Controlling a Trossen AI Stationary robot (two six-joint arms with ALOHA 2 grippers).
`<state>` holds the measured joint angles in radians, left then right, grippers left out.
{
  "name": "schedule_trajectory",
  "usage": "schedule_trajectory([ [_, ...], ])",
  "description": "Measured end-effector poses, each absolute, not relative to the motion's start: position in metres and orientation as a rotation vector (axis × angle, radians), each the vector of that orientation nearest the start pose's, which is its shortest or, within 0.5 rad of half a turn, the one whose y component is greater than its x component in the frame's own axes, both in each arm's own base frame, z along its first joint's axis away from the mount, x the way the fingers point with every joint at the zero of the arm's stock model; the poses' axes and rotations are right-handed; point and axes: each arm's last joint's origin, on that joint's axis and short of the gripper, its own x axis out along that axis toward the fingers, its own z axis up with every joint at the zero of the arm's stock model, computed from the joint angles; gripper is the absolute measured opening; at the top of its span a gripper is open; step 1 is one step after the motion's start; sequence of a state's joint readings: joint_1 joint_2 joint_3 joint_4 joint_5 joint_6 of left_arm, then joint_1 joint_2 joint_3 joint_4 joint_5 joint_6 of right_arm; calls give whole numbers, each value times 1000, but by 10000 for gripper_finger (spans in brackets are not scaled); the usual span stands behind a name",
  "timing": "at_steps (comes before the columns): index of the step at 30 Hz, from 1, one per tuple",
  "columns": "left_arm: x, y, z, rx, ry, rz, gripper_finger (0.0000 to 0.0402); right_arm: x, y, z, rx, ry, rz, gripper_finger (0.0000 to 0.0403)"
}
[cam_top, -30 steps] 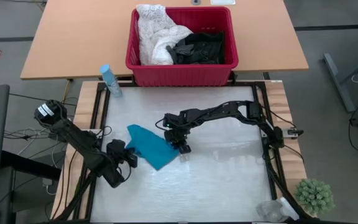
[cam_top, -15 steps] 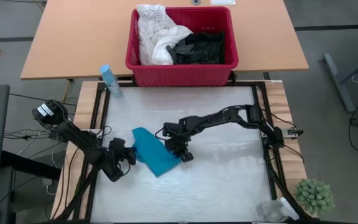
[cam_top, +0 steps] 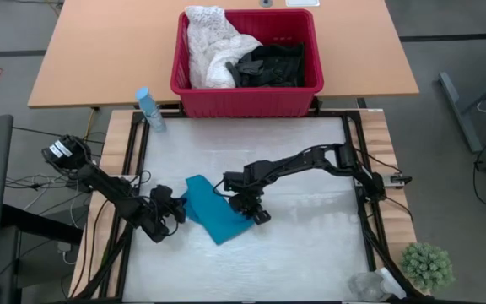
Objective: Fold laundry
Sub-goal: Fold the blue shorts
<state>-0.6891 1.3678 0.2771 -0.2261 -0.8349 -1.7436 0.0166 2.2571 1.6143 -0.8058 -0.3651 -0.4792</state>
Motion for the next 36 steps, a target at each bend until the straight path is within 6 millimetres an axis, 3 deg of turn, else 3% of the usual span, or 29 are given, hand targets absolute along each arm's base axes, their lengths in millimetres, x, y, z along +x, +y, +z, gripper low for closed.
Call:
schedule_trajectory([
  [5, 134, -83, 88, -705, 504, 790, 0, 429, 11, 134, -104, 1300, 552, 112],
  [12, 134, -83, 88, -706, 499, 790, 0, 422, -33, 176, -16, 1278, 157, 102],
  [16, 134, -83, 89, -714, 487, 793, 0, 414, -50, 193, 62, 1268, 93, 102],
  [20, 136, -83, 89, -728, 461, 787, 0, 411, -52, 216, 134, 1176, 135, 102],
  [23, 138, -84, 90, -742, 427, 780, 0, 411, -39, 245, 129, 1023, 223, 102],
  [27, 140, -86, 91, -763, 407, 767, 0, 420, -1, 267, 43, 841, 301, 102],
  [32, 144, -88, 93, -810, 386, 747, 0, 432, 50, 270, -159, 707, 188, 102],
  [36, 151, -86, 95, -846, 399, 742, 0, 439, 71, 263, -214, 656, 121, 103],
])
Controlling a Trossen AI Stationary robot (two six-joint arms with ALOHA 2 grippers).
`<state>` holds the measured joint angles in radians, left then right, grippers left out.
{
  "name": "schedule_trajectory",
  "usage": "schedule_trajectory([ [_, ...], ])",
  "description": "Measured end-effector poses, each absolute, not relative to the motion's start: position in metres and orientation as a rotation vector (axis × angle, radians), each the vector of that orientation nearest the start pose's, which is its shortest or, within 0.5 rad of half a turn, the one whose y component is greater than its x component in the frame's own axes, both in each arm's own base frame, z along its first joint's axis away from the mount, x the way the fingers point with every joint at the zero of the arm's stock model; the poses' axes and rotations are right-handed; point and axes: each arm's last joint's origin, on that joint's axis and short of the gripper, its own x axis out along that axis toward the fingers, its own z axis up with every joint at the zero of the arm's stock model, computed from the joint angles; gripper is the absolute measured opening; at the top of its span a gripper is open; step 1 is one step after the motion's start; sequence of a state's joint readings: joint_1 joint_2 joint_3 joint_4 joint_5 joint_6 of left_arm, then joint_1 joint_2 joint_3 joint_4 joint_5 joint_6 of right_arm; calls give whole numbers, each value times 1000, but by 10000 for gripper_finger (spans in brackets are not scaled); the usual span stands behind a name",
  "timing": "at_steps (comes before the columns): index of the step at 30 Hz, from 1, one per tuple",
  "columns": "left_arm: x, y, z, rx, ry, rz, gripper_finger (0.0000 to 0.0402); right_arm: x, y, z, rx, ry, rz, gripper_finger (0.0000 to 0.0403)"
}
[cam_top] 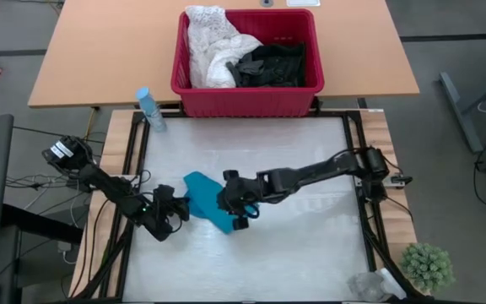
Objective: Fold laundry
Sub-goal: Fold the blue shorts
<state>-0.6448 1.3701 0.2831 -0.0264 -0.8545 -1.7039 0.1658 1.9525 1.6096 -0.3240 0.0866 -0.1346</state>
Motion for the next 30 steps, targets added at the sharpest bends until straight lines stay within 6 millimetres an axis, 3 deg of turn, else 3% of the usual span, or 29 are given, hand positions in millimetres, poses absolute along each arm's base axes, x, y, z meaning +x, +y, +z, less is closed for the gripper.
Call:
schedule_trajectory([
  [6, 162, -81, 99, -920, 423, 754, 0, 444, 90, 242, -62, 707, 94, 129],
  [11, 166, -78, 100, -944, 413, 762, 0, 447, 104, 227, -39, 728, 84, 195],
  [16, 172, -76, 103, -971, 385, 771, 0, 455, 106, 199, 10, 776, 13, 253],
  [22, 186, -78, 113, -1048, 340, 743, 0, 471, 101, 191, 14, 704, -66, 259],
  [30, 194, -78, 115, -1023, 338, 751, 0, 468, 100, 180, 9, 786, -153, 259],
])
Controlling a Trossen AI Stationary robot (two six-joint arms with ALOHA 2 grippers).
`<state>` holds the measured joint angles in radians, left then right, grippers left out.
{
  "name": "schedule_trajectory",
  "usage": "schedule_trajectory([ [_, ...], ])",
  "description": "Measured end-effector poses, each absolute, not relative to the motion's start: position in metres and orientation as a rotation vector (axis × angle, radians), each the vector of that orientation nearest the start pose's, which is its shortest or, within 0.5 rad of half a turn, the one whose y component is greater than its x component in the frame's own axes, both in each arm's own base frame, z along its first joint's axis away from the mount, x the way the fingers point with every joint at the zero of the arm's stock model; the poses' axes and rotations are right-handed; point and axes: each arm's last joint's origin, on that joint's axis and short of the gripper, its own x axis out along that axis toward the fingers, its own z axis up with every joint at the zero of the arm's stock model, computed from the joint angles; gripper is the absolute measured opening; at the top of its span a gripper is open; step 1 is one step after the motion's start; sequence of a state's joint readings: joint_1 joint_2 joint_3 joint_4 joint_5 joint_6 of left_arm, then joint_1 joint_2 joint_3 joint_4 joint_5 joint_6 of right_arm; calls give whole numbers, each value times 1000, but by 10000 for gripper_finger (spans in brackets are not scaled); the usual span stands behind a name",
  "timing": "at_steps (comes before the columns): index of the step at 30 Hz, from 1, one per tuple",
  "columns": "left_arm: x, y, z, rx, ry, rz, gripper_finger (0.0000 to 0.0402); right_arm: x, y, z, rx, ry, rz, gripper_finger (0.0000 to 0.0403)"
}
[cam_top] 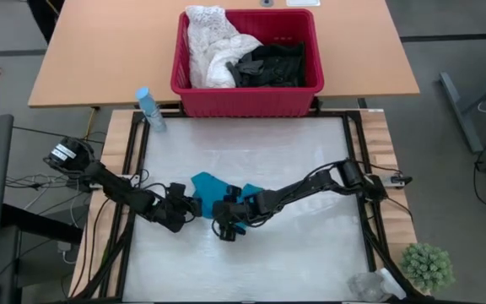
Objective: Fold laundry
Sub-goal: Fold the blue shorts
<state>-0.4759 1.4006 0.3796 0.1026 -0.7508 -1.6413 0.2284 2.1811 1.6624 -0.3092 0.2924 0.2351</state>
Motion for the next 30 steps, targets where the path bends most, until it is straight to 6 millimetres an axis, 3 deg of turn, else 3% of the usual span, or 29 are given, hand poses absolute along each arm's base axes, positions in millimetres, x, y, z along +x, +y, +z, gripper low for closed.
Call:
schedule_trajectory([
  [6, 196, -79, 115, -1017, 341, 736, 0, 469, 99, 182, 12, 767, -171, 259],
  [13, 200, -84, 122, -918, 482, 644, 0, 477, 104, 154, 9, 775, -159, 260],
  [20, 209, -88, 134, -843, 550, 632, 0, 479, 97, 156, 8, 765, -191, 258],
  [30, 209, -91, 134, -876, 602, 589, 0, 476, 96, 153, -1, 805, -186, 205],
])
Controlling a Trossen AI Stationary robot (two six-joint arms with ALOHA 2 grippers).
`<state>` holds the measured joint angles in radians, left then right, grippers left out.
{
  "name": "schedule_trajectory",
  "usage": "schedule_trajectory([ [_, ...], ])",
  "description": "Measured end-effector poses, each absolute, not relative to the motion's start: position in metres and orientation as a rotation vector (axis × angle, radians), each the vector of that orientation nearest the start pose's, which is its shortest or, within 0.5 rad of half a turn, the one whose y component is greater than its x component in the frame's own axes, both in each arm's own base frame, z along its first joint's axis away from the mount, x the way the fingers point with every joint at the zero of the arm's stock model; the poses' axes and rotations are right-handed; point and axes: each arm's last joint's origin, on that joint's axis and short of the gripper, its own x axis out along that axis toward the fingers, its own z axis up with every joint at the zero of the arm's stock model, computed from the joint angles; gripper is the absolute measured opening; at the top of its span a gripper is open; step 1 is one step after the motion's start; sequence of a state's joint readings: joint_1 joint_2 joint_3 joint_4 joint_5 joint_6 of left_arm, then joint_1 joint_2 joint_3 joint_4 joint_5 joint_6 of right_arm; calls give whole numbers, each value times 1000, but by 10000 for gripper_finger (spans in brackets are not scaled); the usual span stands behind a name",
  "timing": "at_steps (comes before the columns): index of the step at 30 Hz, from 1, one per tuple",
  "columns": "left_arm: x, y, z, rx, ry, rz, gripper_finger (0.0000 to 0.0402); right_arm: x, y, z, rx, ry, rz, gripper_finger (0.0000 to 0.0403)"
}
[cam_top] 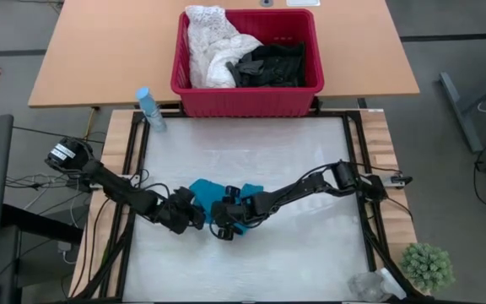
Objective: Fold laundry
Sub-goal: Fold the blue shorts
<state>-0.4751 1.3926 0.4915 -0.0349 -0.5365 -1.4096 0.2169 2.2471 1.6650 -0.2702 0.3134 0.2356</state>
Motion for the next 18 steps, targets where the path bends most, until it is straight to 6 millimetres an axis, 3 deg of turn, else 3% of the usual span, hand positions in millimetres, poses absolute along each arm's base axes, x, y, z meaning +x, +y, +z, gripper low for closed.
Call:
schedule_trajectory([
  [6, 211, -92, 136, -892, 583, 568, 0, 472, 93, 150, -24, 861, -209, 162],
  [13, 212, -96, 137, -900, 666, 465, 0, 469, 87, 147, -42, 905, -235, 25],
  [18, 206, -98, 132, -837, 781, 437, 0, 469, 87, 147, -44, 910, -236, 35],
])
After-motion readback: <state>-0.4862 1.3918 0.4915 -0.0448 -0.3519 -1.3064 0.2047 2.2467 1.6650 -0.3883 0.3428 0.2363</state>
